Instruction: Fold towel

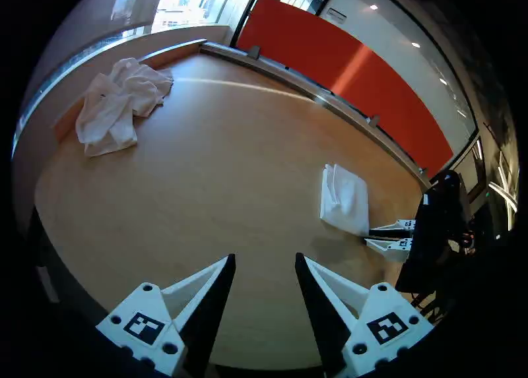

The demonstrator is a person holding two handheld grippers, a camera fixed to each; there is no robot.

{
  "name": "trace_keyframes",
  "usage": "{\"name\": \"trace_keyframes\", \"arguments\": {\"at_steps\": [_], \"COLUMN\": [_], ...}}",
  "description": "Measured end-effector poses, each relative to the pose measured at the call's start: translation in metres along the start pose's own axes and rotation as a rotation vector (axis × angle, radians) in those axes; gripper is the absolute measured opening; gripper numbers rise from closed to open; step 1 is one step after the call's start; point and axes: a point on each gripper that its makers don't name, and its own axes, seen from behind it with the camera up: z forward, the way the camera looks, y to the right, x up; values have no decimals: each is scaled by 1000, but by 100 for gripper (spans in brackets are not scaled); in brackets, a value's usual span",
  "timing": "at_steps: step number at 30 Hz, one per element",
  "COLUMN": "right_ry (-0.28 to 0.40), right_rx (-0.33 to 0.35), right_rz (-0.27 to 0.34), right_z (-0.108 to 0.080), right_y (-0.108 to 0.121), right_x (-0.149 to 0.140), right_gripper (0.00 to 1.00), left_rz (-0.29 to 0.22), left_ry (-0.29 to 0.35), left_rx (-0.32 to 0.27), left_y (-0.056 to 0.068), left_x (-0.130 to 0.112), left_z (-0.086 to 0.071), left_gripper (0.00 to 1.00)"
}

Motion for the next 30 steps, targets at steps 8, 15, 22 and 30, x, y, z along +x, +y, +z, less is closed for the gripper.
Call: {"name": "trace_keyframes", "arguments": {"at_steps": [8, 15, 22, 30], "right_ry": [12, 19, 40, 98], "right_rx": [-4, -24, -42, -62], "right_rz": [36, 42, 35, 8], "right_z": [2, -2, -13, -39], "right_y": [-1, 3, 11, 26], "right_x": [0, 1, 14, 54], "right_gripper": [15, 3, 3, 3], "left_rz": [7, 8, 16, 21], "left_ry": [-3, -5, -3, 15], "left_rx": [-4, -9, -12, -26], "left_y": [2, 3, 4, 8], "left_x": [0, 0, 2, 13], "left_z": [0, 0, 1, 1], "left_gripper": [66, 66, 66, 66]}}
